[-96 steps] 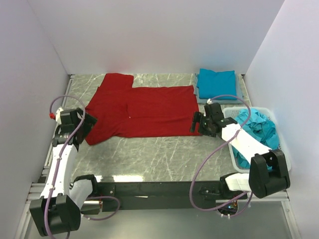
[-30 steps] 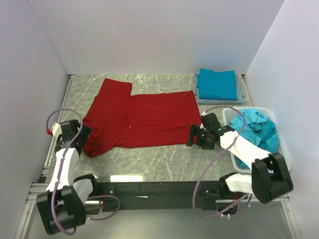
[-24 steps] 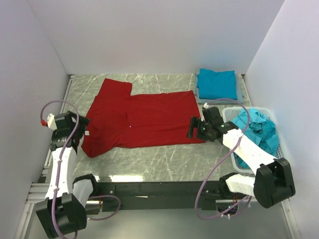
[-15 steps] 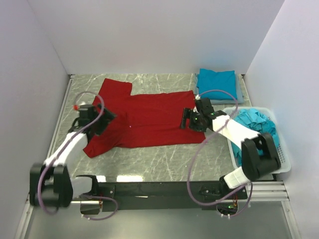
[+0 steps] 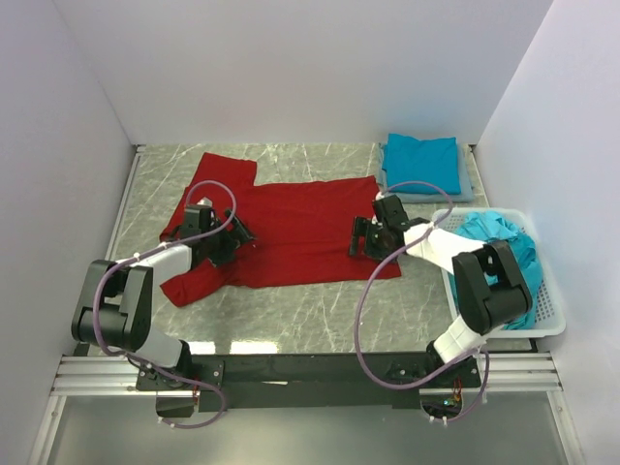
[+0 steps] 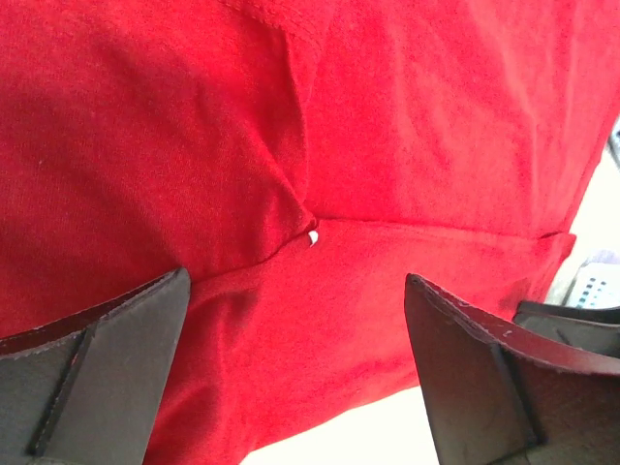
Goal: Fold and stack the t-shirts
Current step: Fold the tshirt
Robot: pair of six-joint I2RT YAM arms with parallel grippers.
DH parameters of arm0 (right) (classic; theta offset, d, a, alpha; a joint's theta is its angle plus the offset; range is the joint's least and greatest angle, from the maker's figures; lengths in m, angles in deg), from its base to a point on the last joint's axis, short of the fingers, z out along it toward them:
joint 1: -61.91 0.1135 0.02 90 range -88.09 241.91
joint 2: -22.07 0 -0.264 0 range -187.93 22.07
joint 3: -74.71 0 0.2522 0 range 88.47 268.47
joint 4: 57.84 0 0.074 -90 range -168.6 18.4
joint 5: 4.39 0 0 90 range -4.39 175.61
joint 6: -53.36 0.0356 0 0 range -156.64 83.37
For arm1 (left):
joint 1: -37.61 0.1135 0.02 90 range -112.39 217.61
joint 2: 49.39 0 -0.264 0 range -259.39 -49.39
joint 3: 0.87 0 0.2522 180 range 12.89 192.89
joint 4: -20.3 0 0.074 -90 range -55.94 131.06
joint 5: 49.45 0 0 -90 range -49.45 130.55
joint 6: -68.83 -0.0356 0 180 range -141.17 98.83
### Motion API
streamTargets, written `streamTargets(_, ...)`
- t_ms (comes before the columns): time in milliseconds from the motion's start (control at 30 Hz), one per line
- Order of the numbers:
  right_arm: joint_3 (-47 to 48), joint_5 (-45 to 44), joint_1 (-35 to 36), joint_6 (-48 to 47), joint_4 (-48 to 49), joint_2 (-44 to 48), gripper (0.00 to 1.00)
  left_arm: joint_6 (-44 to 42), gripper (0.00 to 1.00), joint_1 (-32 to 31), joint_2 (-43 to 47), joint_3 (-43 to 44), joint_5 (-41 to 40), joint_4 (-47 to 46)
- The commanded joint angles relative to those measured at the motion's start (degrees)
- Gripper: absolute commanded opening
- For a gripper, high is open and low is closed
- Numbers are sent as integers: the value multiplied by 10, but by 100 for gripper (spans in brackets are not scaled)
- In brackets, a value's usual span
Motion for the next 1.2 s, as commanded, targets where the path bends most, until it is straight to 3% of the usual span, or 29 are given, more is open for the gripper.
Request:
streamTargets(0, -62, -23, 0, 13, -33, 27, 91, -32, 99, -20, 7, -31, 28, 9)
streamTargets(367, -168, -66, -7, 71, -108, 160, 92, -30, 99, -78, 121, -68, -68, 208)
streamTargets(600, -129, -50, -6, 46, -119, 240, 92, -15, 100, -86, 189, -46, -75, 212)
streamTargets(833, -9, -92, -8, 22, -129, 289, 93, -38, 99, -82, 165, 125, -187, 259)
streamTargets(967, 28, -120, -10, 18, -118, 290, 94, -39, 99, -31, 97, 221, -251, 268)
streamTargets(1067, 45, -154, -11, 20, -130, 278, 94, -50, 99, 35, 24, 295, -202, 248)
streamTargets(1100, 48, -160, -11, 19, -132, 277, 94, -60, 99, 47, 2, 337, -151, 237)
streamTargets(1167, 47, -166, -12, 18, -129, 279, 95, -82, 100, 64, -67, 382, -168, 231)
